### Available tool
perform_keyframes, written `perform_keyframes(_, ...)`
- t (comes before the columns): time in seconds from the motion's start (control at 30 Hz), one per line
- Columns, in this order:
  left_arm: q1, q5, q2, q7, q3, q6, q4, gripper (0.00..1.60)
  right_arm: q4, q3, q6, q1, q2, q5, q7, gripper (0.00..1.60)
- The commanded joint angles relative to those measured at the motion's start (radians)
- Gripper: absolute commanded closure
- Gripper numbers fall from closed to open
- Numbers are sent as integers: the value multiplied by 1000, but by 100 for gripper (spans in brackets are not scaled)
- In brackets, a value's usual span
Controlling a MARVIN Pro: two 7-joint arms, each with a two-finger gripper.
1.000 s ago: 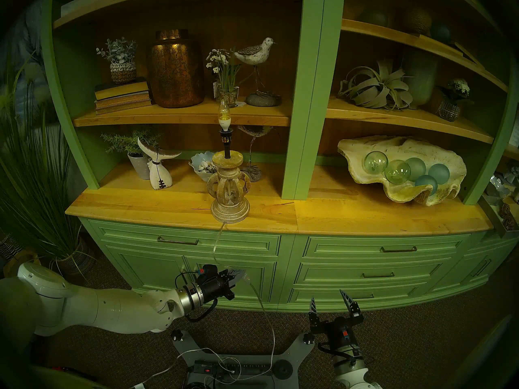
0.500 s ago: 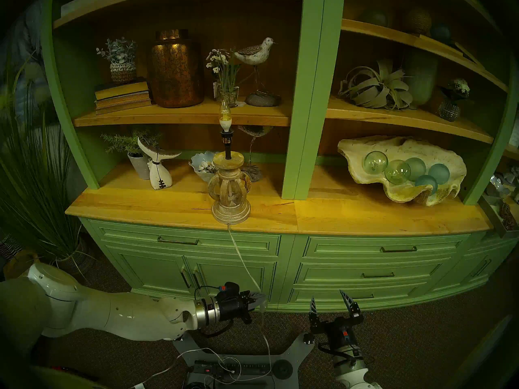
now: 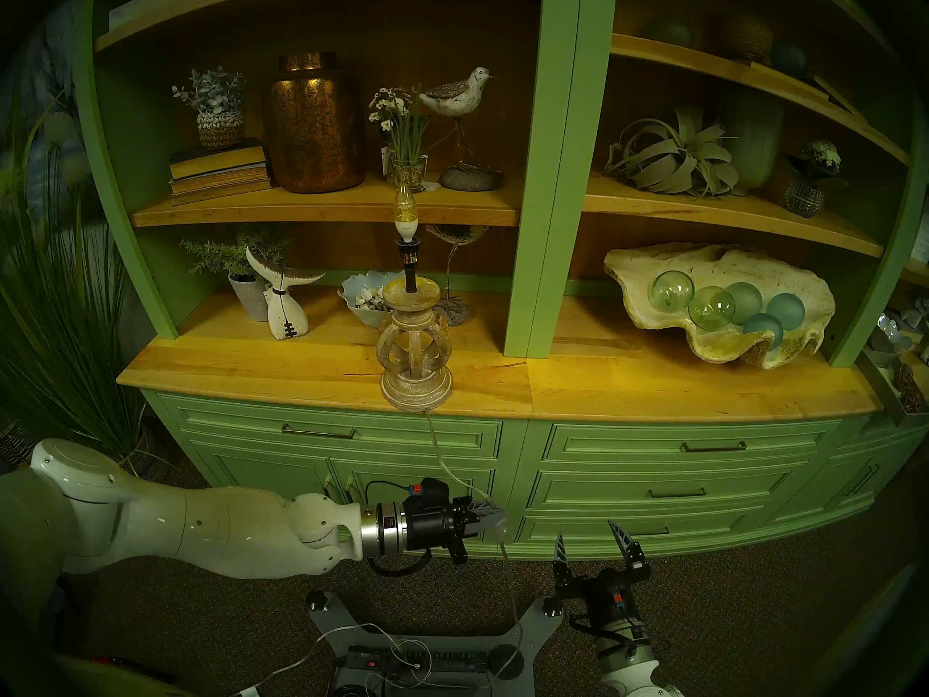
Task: Grab cable and switch light on
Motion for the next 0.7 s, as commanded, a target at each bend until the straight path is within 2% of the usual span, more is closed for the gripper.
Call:
perform_keyframes(0.0, -88, 37, 119, 26, 50, 97, -106, 160, -29, 0, -8, 6, 0, 0, 0, 0)
perform_keyframes(0.1, -101, 53, 152, 46, 60, 130, -147, 160, -31, 0, -8, 4, 0, 0, 0, 0)
perform_keyframes(0.3, -108, 69, 163, 69, 72, 167, -172, 160, -33, 1, -6, 3, 0, 0, 0, 0)
perform_keyframes(0.5, -99, 88, 210, 89, 50, 103, -205, 160, -32, 0, -7, 4, 0, 0, 0, 0)
perform_keyframes(0.67, -98, 115, 234, 126, 54, 102, -248, 160, -33, 1, -6, 3, 0, 0, 0, 0)
